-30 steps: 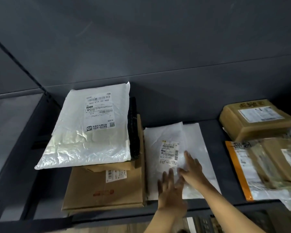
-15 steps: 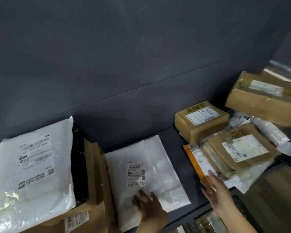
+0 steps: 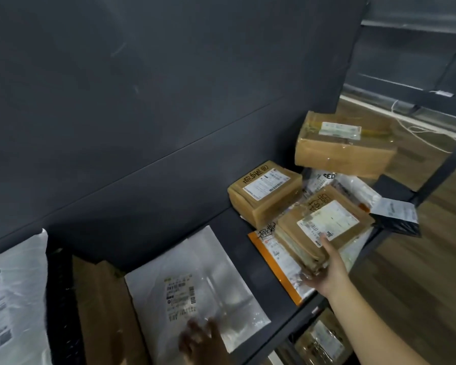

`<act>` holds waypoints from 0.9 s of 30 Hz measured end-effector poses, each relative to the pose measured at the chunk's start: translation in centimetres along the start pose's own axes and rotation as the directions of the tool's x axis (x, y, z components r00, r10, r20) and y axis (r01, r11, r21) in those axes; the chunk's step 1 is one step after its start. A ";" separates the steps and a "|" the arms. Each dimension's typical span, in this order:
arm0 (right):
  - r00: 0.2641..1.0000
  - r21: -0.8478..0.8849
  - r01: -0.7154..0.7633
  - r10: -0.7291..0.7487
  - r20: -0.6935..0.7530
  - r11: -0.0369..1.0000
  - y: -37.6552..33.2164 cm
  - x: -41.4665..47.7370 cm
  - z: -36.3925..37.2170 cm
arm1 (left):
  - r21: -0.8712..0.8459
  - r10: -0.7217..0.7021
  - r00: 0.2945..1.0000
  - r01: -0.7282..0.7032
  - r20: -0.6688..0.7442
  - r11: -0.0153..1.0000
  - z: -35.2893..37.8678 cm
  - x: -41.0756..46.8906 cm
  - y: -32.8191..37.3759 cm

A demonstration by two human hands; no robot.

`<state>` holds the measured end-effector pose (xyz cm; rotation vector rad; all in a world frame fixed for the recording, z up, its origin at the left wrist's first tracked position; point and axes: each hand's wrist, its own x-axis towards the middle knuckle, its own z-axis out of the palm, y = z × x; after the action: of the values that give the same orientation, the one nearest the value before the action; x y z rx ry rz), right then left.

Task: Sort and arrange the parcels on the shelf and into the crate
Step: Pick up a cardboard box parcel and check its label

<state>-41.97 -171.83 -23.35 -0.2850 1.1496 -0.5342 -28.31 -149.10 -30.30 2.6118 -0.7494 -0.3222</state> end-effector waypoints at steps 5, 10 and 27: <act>0.997 0.030 0.076 -0.077 0.027 0.997 0.5 0.1 -0.2 | 0.033 0.013 0.999 -0.015 0.039 0.999 -1.3 0.1 -0.6; 0.996 0.117 0.045 -0.054 0.076 0.992 2.4 -3.2 0.2 | 0.279 -0.185 0.951 0.113 0.249 0.954 -3.9 -1.6 1.8; 0.669 -0.229 0.512 -0.217 0.711 0.828 11.2 -13.9 6.9 | -0.985 0.219 0.962 0.172 0.162 -0.029 -17.4 0.5 4.3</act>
<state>-37.05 -155.34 -15.08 -1.0278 0.4710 -0.4808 -24.16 -147.23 -12.94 1.0272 -0.3121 -0.8565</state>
